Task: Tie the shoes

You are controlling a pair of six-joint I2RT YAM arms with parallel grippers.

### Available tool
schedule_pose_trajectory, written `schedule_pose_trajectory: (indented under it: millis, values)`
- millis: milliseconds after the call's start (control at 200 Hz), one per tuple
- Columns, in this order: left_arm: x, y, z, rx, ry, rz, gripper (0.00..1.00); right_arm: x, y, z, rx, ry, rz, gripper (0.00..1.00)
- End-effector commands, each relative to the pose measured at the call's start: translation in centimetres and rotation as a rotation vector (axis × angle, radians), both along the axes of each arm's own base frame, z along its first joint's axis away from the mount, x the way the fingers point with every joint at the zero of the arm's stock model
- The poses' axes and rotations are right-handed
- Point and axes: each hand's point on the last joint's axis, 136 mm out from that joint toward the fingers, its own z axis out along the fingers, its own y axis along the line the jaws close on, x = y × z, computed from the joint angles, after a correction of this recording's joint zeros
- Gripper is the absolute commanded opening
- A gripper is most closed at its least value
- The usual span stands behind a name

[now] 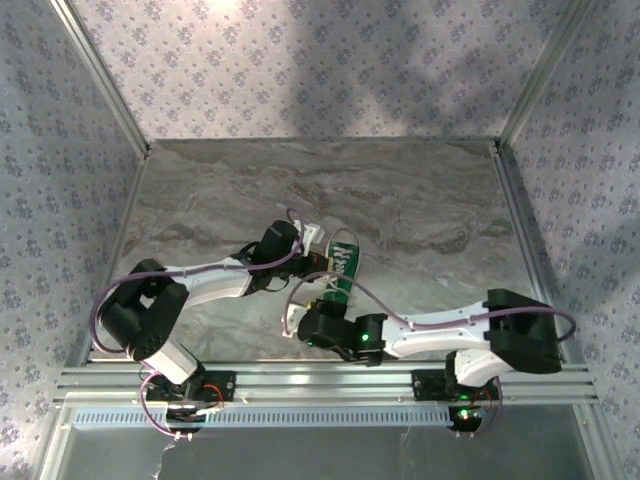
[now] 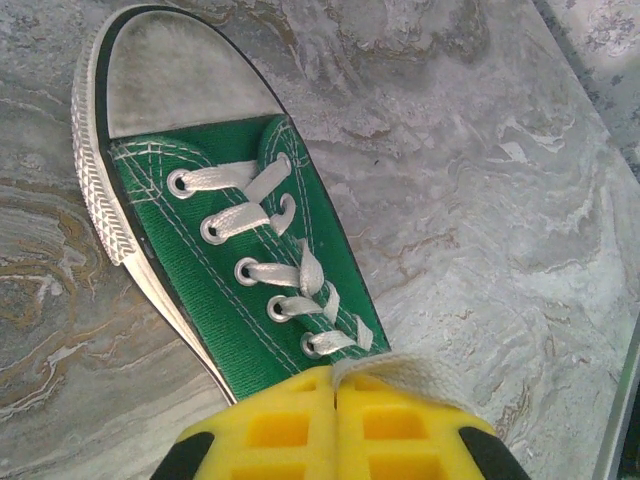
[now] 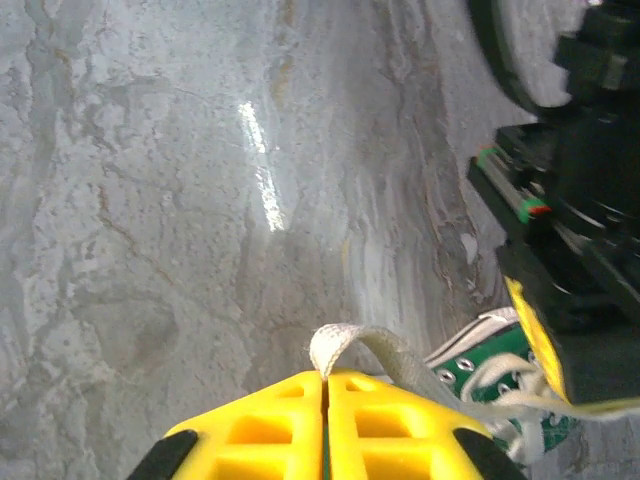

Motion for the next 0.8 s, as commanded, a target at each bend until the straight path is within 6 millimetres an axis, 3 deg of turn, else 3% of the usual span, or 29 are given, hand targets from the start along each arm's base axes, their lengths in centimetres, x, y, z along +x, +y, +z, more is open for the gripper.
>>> schedule_pose_trajectory:
  millis: [0,110,185,285,355,435,510,625,795]
  values:
    - [-0.1,-0.2,0.1,-0.030,0.016,-0.021,0.00,0.5,0.0,0.7,0.006,-0.004,-0.009,0.28]
    - [-0.2,-0.3,0.0,-0.030,0.015,-0.026,0.00,0.7,-0.7,3.4,0.195,0.081,-0.053,0.63]
    - [-0.2,-0.4,-0.1,-0.033,0.017,-0.029,0.00,1.0,-1.5,5.7,0.350,0.159,-0.083,0.74]
    - [-0.1,-0.6,0.0,-0.038,0.016,-0.035,0.00,2.3,-3.5,7.9,0.521,0.241,-0.152,0.76]
    - [-0.1,-0.6,0.1,-0.040,0.009,-0.038,0.00,4.4,-6.2,8.9,0.660,0.278,-0.282,0.74]
    - [-0.2,-0.6,0.3,-0.043,-0.007,-0.048,0.00,7.0,-10.1,8.4,0.780,0.348,-0.500,0.68]
    - [-0.4,-0.5,0.4,-0.041,-0.023,-0.056,0.00,8.5,-12.3,7.3,0.839,0.440,-0.615,0.65]
    - [-0.5,-0.4,0.5,-0.027,-0.044,-0.077,0.00,8.9,-12.4,5.6,0.822,0.637,-0.573,0.63]
    - [-0.7,0.1,0.7,0.019,-0.089,-0.105,0.00,9.4,-10.8,6.3,0.841,0.785,-0.423,0.62]
